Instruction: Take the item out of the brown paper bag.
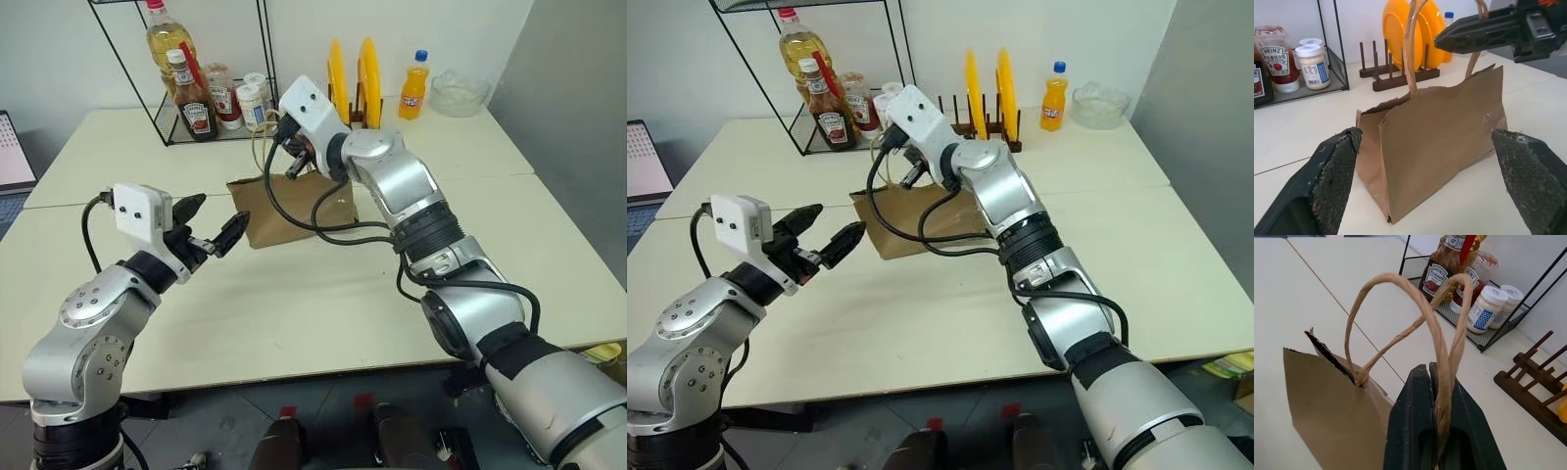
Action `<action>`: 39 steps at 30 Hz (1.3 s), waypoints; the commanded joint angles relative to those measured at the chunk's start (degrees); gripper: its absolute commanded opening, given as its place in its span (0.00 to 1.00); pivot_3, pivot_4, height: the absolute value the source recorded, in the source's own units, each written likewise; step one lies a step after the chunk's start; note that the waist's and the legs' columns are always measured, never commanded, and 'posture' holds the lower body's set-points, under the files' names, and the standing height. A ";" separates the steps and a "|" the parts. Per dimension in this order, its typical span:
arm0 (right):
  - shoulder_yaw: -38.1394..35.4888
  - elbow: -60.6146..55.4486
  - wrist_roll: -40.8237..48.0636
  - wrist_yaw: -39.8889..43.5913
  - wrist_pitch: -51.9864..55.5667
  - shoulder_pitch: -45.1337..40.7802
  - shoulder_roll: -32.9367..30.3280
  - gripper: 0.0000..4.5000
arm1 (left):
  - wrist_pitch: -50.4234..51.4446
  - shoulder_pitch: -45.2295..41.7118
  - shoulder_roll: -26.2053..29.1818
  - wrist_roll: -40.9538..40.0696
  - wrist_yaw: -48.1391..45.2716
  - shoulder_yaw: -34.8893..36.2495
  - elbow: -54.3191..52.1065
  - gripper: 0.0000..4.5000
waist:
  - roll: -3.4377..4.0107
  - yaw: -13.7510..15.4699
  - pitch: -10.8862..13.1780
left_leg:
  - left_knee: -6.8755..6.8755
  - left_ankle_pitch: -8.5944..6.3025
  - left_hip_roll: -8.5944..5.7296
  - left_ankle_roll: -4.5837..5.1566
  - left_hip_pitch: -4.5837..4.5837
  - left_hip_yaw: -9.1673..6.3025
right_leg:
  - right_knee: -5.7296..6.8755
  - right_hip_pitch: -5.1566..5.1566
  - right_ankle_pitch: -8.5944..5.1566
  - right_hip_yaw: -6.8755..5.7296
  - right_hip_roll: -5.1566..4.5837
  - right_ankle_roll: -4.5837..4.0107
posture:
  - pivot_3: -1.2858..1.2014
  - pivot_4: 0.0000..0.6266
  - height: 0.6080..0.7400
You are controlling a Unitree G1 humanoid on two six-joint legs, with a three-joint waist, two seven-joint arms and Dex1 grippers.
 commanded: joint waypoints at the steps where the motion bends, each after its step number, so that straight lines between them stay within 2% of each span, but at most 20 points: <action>1: -0.53 -6.17 2.39 0.01 3.22 -0.78 0.36 0.01 | -1.32 -0.99 0.99 0.31 -0.11 0.76 -0.87 1.00 | 0.00 0.01 0.00 | 0.00 0.00 0.00 0.00 0.00 -0.01 | 0.00 0.00 0.00 -0.01 0.00 0.00 | 0.52 0.24 1.00; 13: 1.19 2.14 1.79 -1.77 -2.56 2.47 -0.81 0.01 | -1.44 -2.02 1.22 0.81 -0.17 0.55 -0.35 1.00 | -0.02 0.00 -0.01 | 0.00 0.00 -0.01 0.01 0.01 0.02 | -0.01 0.02 0.00 -0.02 0.00 0.00 | 0.52 0.24 1.00; 22: 1.95 4.83 1.60 -2.09 -7.69 1.12 -2.18 0.01 | -1.82 -2.83 0.70 1.31 -0.31 -0.73 0.40 1.00 | -0.02 0.00 -0.01 | 0.01 0.00 -0.01 0.00 0.02 0.01 | -0.01 0.03 0.00 -0.03 0.00 0.00 | 0.52 0.24 1.00; 23: 2.13 4.37 1.66 -1.67 -7.62 1.41 -2.26 0.09 | -1.84 -3.04 0.77 1.36 -0.41 -0.84 0.61 1.00 | -0.02 0.01 -0.01 | 0.01 0.00 -0.01 0.00 0.02 0.00 | -0.01 0.04 0.00 -0.04 0.00 0.00 | 0.52 0.24 1.00; 25: 2.54 2.24 2.06 -0.19 -6.65 2.44 -2.77 0.21 | -1.87 -3.23 1.04 1.42 -0.76 -0.96 0.88 1.00 | -0.02 0.01 -0.01 | 0.01 0.00 -0.01 0.00 0.02 0.01 | -0.01 0.04 0.00 -0.03 0.00 0.00 | 0.52 0.24 1.00; 29: 3.10 -6.23 3.04 3.50 -2.29 5.79 -5.91 0.53 | -1.81 -3.96 2.11 1.50 -2.34 -0.94 2.07 1.00 | -0.02 0.08 -0.01 | 0.02 0.00 -0.01 0.00 0.00 -0.03 | -0.02 0.05 0.00 -0.06 -0.01 0.00 | 0.52 0.24 1.00; 33: 3.38 -19.28 5.83 8.97 6.12 10.01 -10.45 0.84 | -1.91 -5.29 4.24 1.50 -4.88 -0.98 4.53 1.00 | -0.02 0.40 -0.01 | 0.04 -0.01 -0.02 0.01 0.01 -0.06 | -0.03 0.07 0.00 -0.07 -0.01 0.00 | 0.52 0.24 1.00; 35: 2.81 -31.81 9.91 13.16 14.36 14.19 -14.96 0.99 | -0.79 -7.06 7.28 0.53 -9.10 -1.35 7.65 1.00 | -0.02 0.56 -0.01 | 0.03 -0.01 -0.01 0.02 0.00 -0.08 | -0.04 0.07 0.00 -0.10 -0.01 0.00 | 0.52 0.24 1.00; 37: 1.04 -41.38 14.61 15.35 21.90 17.57 -17.95 0.99 | 0.01 -9.41 10.27 -0.47 -14.01 -2.27 11.40 1.00 | -0.02 0.92 -0.01 | 0.02 -0.05 0.00 0.09 -0.02 -0.12 | -0.03 0.07 0.00 -0.15 0.00 0.01 | 0.52 0.24 1.00; 39: -0.50 -46.11 17.13 14.64 25.60 19.51 -19.09 0.99 | -0.44 -12.07 12.01 -0.46 -17.47 -3.42 15.11 1.00 | -0.01 1.15 -0.01 | 0.02 -0.12 -0.01 0.22 0.00 -0.13 | -0.04 0.08 -0.01 -0.15 0.00 0.01 | 0.52 0.24 1.00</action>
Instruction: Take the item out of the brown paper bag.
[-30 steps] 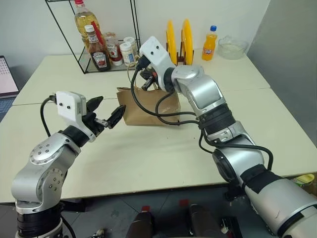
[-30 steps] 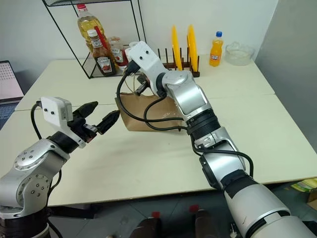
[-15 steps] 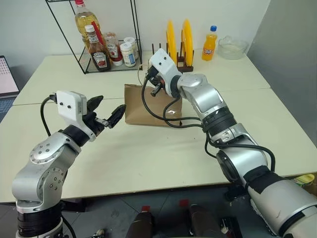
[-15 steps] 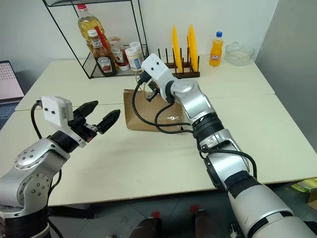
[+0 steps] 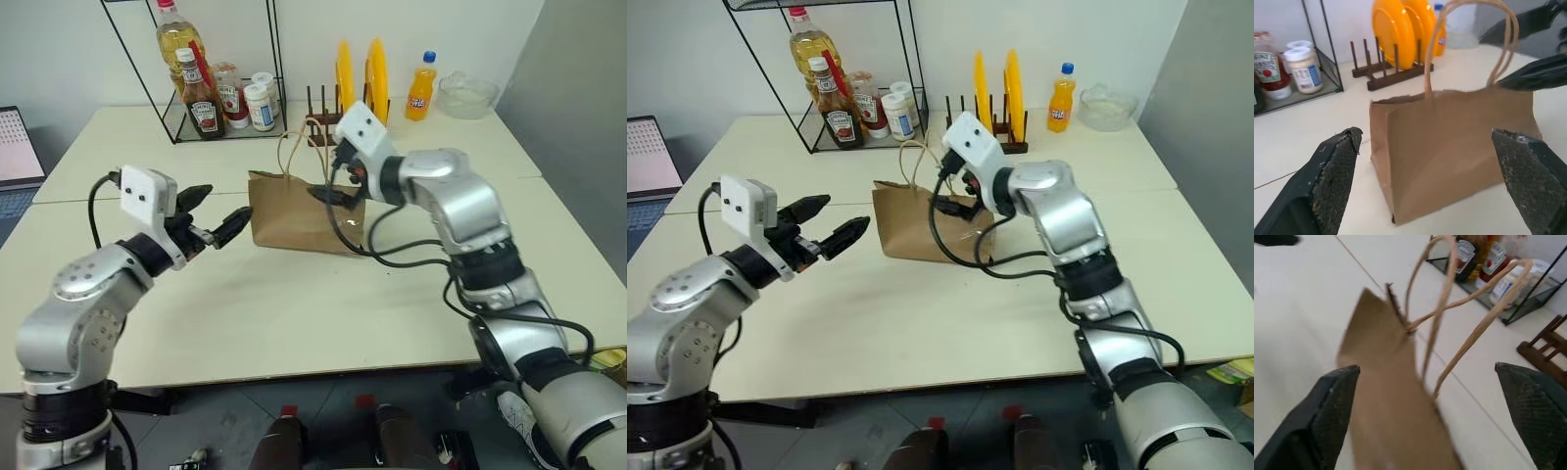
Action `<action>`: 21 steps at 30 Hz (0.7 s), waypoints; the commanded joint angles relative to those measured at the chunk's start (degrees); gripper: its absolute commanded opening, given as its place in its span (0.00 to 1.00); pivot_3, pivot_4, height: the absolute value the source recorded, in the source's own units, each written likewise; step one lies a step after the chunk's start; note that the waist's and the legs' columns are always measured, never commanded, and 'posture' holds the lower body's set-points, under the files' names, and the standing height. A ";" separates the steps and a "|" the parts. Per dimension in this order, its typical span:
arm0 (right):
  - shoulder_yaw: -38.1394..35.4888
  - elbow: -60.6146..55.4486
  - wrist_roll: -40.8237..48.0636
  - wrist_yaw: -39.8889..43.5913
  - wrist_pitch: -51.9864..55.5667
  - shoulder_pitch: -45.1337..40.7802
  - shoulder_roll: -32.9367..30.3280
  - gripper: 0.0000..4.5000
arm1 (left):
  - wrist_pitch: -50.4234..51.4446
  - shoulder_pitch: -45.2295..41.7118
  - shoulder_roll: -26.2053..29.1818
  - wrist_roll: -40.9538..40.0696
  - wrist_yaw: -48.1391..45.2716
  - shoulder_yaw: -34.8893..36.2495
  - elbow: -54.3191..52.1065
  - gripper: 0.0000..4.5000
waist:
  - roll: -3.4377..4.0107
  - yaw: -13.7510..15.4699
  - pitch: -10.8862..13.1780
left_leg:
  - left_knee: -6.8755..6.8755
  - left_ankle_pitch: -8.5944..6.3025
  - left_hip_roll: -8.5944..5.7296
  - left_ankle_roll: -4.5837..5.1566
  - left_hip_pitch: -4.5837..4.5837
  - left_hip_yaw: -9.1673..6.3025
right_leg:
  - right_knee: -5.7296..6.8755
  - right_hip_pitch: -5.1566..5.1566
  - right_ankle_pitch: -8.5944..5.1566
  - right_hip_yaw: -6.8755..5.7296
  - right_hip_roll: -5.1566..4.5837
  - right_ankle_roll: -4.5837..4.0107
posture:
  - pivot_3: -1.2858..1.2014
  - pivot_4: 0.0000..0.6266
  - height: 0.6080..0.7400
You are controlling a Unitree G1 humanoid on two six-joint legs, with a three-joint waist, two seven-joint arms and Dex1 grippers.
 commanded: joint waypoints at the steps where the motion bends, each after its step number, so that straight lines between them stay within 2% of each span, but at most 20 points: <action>1: -4.82 -11.50 5.60 -0.85 6.60 2.62 -0.82 0.99 | -2.66 -6.66 2.79 0.92 -6.79 -2.09 7.18 1.00 | 0.00 0.22 0.00 | 0.01 0.00 0.00 0.01 0.02 0.01 | 0.00 0.00 0.00 0.02 0.00 0.00 | 0.52 0.24 1.00; 4: -10.37 -17.90 7.75 -6.46 8.75 8.06 0.98 0.99 | -9.55 -17.69 2.46 6.53 -9.53 -5.80 20.34 1.00 | -0.04 0.69 -0.02 | 0.04 0.00 0.00 0.01 0.07 -0.04 | 0.01 0.11 0.00 -0.12 0.03 0.01 | 0.52 0.24 1.00; 6: -13.23 -23.13 8.33 -10.67 9.91 13.02 2.64 0.99 | -16.72 -27.20 1.12 12.34 -10.13 -9.32 32.93 1.00 | -0.06 1.29 -0.04 | 0.07 0.01 -0.01 0.00 0.08 -0.11 | 0.00 0.17 0.00 -0.18 0.04 0.01 | 0.52 0.24 1.00; 10: -13.58 -36.90 6.41 -17.79 7.08 29.09 2.84 0.99 | -34.98 -47.19 -3.95 26.56 -11.65 -18.96 63.74 1.00 | -0.24 2.44 -0.14 | 0.21 0.11 -0.13 -0.19 -0.06 -0.21 | -0.11 0.25 0.00 -0.34 -0.01 0.02 | 0.52 0.24 1.00; 13: -12.73 -41.38 4.49 -22.89 5.55 35.98 2.89 0.99 | -42.76 -54.99 -7.09 34.32 -8.35 -22.95 79.71 1.00 | -0.26 1.96 -0.13 | 0.28 0.10 -0.28 -0.19 -0.08 0.02 | -0.08 0.21 0.00 -0.08 -0.15 0.04 | 0.52 0.24 1.00; 16: -12.00 -43.81 1.93 -27.62 4.06 40.91 2.78 0.99 | -47.60 -58.27 -9.75 39.89 -7.28 -26.05 87.66 1.00 | -0.27 0.86 -0.13 | 0.30 -0.02 -0.27 0.04 -0.04 0.07 | -0.07 0.20 -0.03 0.00 -0.15 0.14 | 0.52 0.24 1.00; 21: -10.89 -44.91 0.96 -31.62 2.93 44.54 3.37 0.99 | -49.94 -59.91 -12.04 45.05 -10.60 -28.35 92.20 1.00 | -0.29 -0.08 -0.11 | 0.24 -0.02 -0.09 0.04 -0.04 -0.02 | 0.04 0.11 -0.04 -0.08 0.05 0.15 | 0.52 0.24 1.00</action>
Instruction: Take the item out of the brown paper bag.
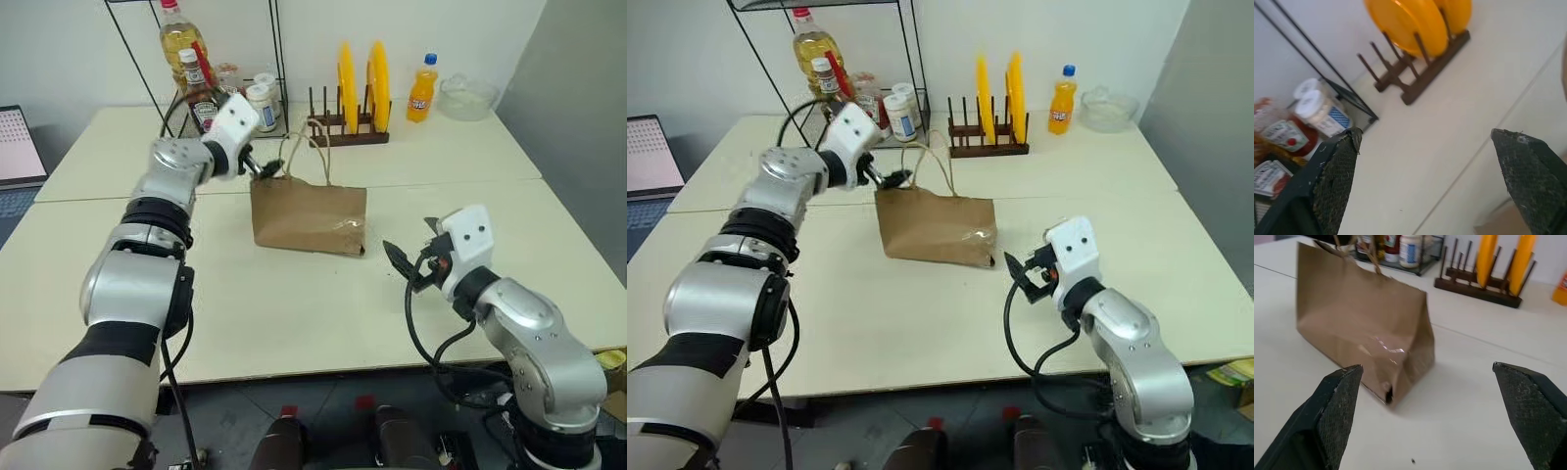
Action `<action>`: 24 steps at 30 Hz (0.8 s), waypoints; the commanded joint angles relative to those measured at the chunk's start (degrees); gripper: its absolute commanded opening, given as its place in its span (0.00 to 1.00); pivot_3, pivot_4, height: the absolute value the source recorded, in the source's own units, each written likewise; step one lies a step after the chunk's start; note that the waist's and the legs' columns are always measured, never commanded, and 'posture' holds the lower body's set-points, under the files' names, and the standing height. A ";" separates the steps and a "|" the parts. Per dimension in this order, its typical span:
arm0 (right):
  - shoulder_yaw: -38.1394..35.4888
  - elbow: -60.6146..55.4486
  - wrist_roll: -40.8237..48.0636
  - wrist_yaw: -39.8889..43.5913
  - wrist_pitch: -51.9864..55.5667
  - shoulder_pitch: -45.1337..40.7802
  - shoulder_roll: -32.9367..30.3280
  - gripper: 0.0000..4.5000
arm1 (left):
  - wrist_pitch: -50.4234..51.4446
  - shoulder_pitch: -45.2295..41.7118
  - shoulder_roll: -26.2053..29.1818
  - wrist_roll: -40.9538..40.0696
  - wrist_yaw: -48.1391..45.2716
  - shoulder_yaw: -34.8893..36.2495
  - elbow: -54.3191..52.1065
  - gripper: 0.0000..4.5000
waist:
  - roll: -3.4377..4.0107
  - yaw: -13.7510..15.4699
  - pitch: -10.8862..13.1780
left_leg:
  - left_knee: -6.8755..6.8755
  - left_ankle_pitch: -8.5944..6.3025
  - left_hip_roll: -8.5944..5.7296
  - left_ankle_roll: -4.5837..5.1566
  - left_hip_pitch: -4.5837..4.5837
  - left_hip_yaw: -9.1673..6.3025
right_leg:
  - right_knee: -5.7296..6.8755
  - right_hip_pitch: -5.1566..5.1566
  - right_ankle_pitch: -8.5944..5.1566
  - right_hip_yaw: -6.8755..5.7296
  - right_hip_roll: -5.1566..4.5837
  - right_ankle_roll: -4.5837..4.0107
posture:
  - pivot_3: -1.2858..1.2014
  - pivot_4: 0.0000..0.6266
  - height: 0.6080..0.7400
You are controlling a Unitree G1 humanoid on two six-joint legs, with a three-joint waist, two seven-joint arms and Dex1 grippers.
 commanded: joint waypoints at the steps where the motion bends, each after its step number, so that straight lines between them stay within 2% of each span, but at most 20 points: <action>1: 0.93 -2.73 -0.66 -2.56 -2.29 0.14 0.41 0.99 | -2.03 -2.94 0.55 2.71 -3.13 -0.41 0.94 1.00 | 0.00 -0.12 0.00 | 0.00 0.00 0.00 0.00 0.00 0.00 | 0.01 0.00 0.00 0.00 0.00 0.00 | 0.52 0.24 1.00; 6: 0.16 -1.14 -0.66 -4.62 -3.48 0.29 1.45 0.99 | 0.38 -4.90 2.19 1.08 -30.56 0.21 0.02 1.00 | 0.00 -0.04 0.00 | 0.01 0.00 -0.02 0.00 -0.02 0.01 | -0.03 0.04 0.00 -0.02 -0.01 0.00 | 0.52 0.24 1.00; 11: -0.71 0.67 -0.31 -4.26 -5.22 0.94 0.69 0.99 | -0.14 -1.96 4.93 1.46 -47.07 -1.73 -4.17 1.00 | 0.00 -0.11 0.00 | 0.00 0.00 0.00 0.01 -0.01 0.00 | -0.03 0.04 -0.01 -0.03 0.00 0.00 | 0.52 0.24 1.00; 13: -1.14 1.60 -0.06 -3.83 -5.92 0.97 0.27 0.99 | -0.13 1.27 6.31 -0.99 -48.84 -4.70 -8.45 1.00 | 0.01 -0.15 0.00 | 0.01 -0.01 0.00 0.01 0.00 0.00 | -0.03 0.06 -0.01 -0.02 0.00 0.00 | 0.52 0.24 1.00; 18: -0.73 4.85 0.63 -2.11 -8.37 0.15 -1.25 0.99 | 6.98 15.38 13.41 -12.66 -49.01 -11.49 -32.76 1.00 | 0.01 -0.30 0.00 | -0.01 0.00 0.10 0.01 0.08 -0.07 | 0.00 0.12 -0.01 0.06 -0.01 -0.02 | 0.52 0.24 1.00; 21: -0.23 7.05 1.21 -0.88 -9.93 -0.73 -2.11 0.99 | 11.86 23.40 17.08 -16.28 -49.01 -10.73 -47.16 1.00 | 0.01 -0.20 0.00 | 0.00 0.00 0.13 0.01 0.07 -0.11 | 0.00 0.12 -0.01 0.07 -0.02 -0.02 | 0.52 0.24 1.00; 24: -0.02 8.42 1.93 -0.02 -11.00 -1.27 -2.86 0.99 | 11.76 27.50 18.12 -15.80 -47.61 -7.71 -54.30 1.00 | 0.02 0.33 0.00 | 0.03 0.00 0.10 0.02 0.11 -0.11 | -0.01 0.20 -0.01 0.04 -0.04 -0.02 | 0.52 0.24 1.00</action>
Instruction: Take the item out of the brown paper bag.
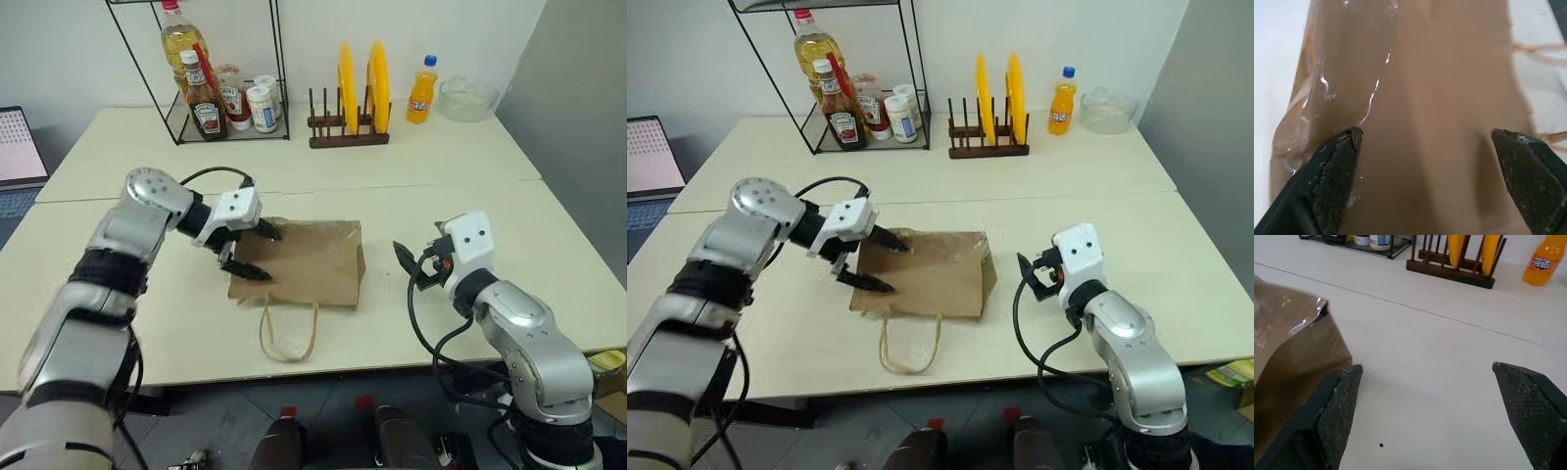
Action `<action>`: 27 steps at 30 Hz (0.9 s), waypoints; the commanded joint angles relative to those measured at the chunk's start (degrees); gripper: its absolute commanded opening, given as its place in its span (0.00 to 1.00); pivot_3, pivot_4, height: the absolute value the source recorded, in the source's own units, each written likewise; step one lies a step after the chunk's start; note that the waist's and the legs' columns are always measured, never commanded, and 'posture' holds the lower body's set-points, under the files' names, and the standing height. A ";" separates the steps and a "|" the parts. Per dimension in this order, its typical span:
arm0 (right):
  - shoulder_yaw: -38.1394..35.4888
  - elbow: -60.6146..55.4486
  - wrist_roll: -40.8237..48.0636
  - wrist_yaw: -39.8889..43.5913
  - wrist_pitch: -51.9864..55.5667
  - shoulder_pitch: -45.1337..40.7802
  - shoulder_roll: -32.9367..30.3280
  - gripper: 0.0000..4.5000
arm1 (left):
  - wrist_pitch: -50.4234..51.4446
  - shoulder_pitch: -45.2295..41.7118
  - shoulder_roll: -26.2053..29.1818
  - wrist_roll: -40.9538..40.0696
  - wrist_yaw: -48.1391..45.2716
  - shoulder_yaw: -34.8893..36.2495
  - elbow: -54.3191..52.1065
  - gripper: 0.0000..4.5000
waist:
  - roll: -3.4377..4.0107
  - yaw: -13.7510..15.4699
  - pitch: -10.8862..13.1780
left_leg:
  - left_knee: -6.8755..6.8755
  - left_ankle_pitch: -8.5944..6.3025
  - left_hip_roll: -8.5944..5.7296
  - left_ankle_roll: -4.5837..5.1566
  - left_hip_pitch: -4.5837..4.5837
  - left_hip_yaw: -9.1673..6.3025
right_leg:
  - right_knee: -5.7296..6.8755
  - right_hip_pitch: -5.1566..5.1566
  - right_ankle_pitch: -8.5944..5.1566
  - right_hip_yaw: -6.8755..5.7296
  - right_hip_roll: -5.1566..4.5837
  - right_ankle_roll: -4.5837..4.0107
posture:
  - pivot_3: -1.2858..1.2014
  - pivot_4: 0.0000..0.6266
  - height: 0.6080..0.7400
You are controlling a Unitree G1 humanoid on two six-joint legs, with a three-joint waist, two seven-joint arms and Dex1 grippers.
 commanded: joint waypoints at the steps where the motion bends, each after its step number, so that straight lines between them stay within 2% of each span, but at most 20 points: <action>1: -0.05 -0.03 1.10 1.33 -2.46 -1.48 -0.84 0.99 | -0.82 2.30 1.39 -0.42 1.51 3.56 -7.86 1.00 | 0.00 0.36 0.00 | 0.04 0.00 -0.01 0.00 -0.02 0.00 | 0.00 0.00 0.00 -0.02 0.00 0.00 | 0.52 0.24 1.00; 4: 0.29 1.60 1.66 3.06 -3.71 -1.87 -1.83 0.99 | -10.31 5.44 2.55 -0.22 2.18 6.22 -11.89 1.00 | 0.00 0.48 0.00 | 0.12 0.00 -0.04 0.00 -0.03 0.00 | -0.01 0.03 0.00 -0.04 0.01 0.00 | 0.52 0.24 1.00; 6: 0.66 2.45 2.00 4.08 -4.55 -2.03 -2.41 0.99 | -13.16 7.67 2.96 -2.06 1.19 7.62 -14.99 1.00 | 0.00 0.39 0.00 | 0.12 0.00 -0.04 0.00 -0.02 0.04 | -0.02 0.03 0.00 -0.02 0.01 0.00 | 0.52 0.24 1.00; 10: 1.82 3.87 2.72 6.54 -6.51 -1.57 -3.94 0.99 | -27.12 12.01 6.95 -2.87 -0.44 6.00 -16.11 1.00 | 0.00 0.29 0.00 | 0.08 -0.01 -0.01 0.01 0.02 0.05 | -0.02 0.03 0.00 0.00 0.02 -0.01 | 0.52 0.24 1.00; 13: 2.53 4.05 3.16 8.61 -8.23 0.01 -5.78 0.99 | -33.46 13.21 8.07 -3.07 -0.44 4.66 -14.26 1.00 | 0.00 0.33 0.00 | 0.08 -0.01 -0.03 0.01 0.01 0.05 | -0.01 0.03 0.00 -0.02 0.04 -0.01 | 0.52 0.24 1.00; 18: 4.07 3.37 3.15 12.78 -11.75 2.97 -9.39 0.99 | -37.52 16.39 5.04 -2.05 0.12 3.64 -14.57 1.00 | 0.00 0.62 0.00 | 0.19 -0.04 -0.07 0.07 0.00 0.05 | -0.03 0.12 0.00 -0.05 0.02 0.00 | 0.52 0.24 1.00; 24: 5.28 5.16 2.63 15.52 -15.24 2.88 -11.88 0.99 | -37.01 19.00 -1.96 2.57 6.80 2.59 -13.35 1.00 | 0.00 0.56 0.00 | 0.25 -0.05 -0.07 0.09 0.02 0.02 | -0.01 0.17 0.00 -0.09 0.04 0.00 | 0.52 0.24 1.00; 27: 4.49 8.26 2.28 16.53 -17.16 1.68 -12.94 1.00 | -34.77 19.05 -3.35 2.41 8.22 2.83 -13.48 0.86 | 0.00 0.47 0.00 | 0.25 -0.05 -0.05 0.09 0.03 0.02 | -0.01 0.17 0.00 -0.09 0.06 0.00 | 0.52 0.24 1.00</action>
